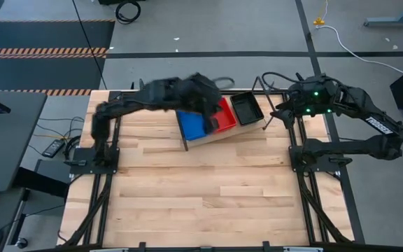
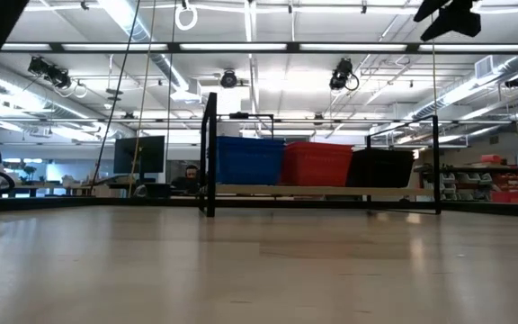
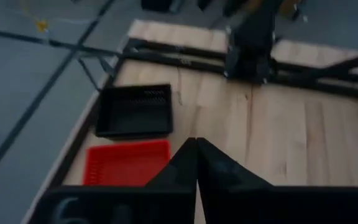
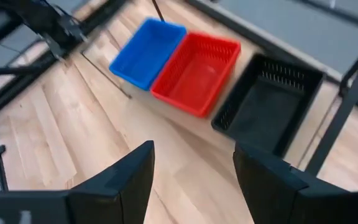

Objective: Stack baskets on shelf by color
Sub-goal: Return to home position

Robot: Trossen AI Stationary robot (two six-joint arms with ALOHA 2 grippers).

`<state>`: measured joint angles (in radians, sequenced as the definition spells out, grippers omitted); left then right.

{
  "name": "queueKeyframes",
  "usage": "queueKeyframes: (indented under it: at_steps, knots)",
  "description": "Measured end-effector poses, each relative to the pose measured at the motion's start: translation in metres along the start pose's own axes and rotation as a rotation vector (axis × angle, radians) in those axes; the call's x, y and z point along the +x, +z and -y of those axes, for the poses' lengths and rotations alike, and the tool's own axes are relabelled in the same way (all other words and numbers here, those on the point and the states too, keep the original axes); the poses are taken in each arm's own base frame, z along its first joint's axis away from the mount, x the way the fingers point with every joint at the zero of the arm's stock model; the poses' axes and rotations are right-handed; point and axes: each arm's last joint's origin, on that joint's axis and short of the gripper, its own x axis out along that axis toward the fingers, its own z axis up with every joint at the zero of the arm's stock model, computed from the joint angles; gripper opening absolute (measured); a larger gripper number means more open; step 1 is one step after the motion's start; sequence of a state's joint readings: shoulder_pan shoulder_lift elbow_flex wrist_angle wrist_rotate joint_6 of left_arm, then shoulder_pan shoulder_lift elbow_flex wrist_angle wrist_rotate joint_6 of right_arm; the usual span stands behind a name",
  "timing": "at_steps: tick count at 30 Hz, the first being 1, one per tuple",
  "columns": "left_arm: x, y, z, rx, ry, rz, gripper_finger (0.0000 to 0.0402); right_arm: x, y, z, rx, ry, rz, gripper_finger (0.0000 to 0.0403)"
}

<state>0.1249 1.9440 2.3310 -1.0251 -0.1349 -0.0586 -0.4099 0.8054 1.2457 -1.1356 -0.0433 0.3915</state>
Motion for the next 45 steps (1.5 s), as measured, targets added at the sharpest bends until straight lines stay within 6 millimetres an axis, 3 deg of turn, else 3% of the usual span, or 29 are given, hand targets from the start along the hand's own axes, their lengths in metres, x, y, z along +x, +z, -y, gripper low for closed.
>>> queueKeyframes:
  at_steps: [9,14,17,20,27,32,38,42,45]
  knots:
    - [-0.072,0.013,-0.014,0.041,-0.031,0.169,0.0004,-0.028,0.001,-0.004,-0.105,0.154,0.210,0.0171]
    - [-0.085,0.011,-0.016,0.040,-0.057,0.193,0.0002,-0.048,-0.002,-0.005,-0.119,0.261,0.328,0.0101]
    - [-0.089,-0.001,-0.017,0.014,-0.059,0.166,0.0002,-0.054,-0.011,-0.002,-0.100,0.293,0.354,0.0048]
    - [-0.094,-0.023,-0.018,-0.032,-0.063,0.167,0.0001,-0.054,-0.023,0.001,-0.088,0.346,0.368,0.0008]
    - [-0.107,-0.096,-0.020,-0.196,-0.111,0.375,0.0001,-0.040,-0.048,0.011,-0.083,0.467,0.497,0.0006]
    - [-0.115,-0.151,-0.023,-0.271,-0.131,0.419,0.0001,-0.015,-0.068,0.022,-0.147,0.363,0.449,0.0011]
    - [-0.123,-0.197,-0.024,-0.315,-0.150,0.462,0.0001,-0.010,-0.062,0.019,-0.067,0.433,0.562,0.0008]
    - [-0.124,-0.217,-0.025,-0.331,-0.164,0.529,0.0001,-0.022,-0.054,0.018,-0.082,0.424,0.765,0.0005]
    - [-0.121,-0.228,-0.026,-0.349,-0.174,0.554,0.0001,-0.026,-0.056,0.020,-0.083,0.368,0.811,0.0005]
